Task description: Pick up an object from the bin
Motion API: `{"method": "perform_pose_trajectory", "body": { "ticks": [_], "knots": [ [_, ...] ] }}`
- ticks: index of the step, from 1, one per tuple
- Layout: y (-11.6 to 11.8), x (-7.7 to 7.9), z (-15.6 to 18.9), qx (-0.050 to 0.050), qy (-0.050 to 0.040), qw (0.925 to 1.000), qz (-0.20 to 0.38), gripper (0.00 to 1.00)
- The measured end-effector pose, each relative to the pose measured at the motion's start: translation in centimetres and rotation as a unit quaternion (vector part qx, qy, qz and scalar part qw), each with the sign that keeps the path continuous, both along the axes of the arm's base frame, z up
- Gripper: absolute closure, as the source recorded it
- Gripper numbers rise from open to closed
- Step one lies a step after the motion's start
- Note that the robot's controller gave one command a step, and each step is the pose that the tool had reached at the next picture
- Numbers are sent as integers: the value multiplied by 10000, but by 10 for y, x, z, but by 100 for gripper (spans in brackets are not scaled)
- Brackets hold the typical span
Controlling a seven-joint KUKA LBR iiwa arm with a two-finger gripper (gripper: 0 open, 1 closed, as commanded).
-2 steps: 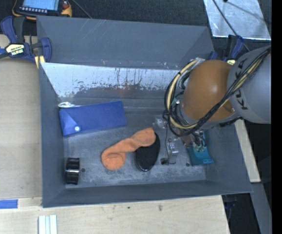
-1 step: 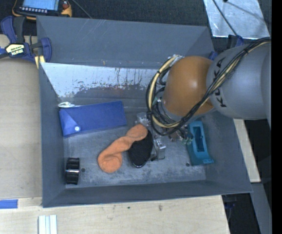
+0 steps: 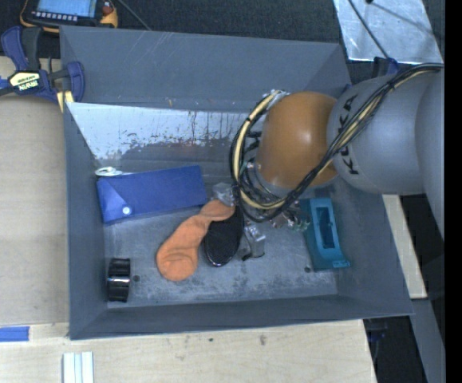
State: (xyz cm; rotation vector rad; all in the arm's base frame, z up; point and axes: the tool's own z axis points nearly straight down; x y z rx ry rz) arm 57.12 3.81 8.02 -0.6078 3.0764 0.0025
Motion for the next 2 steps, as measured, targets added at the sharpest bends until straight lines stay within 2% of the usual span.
{"method": "perform_pose_trajectory", "body": {
  "ticks": [1,2],
  "knots": [
    [-4,-35,-10,-12,11,9999,130,100],
    [-4,-35,-10,-12,11,9999,131,100]
  ]
}}
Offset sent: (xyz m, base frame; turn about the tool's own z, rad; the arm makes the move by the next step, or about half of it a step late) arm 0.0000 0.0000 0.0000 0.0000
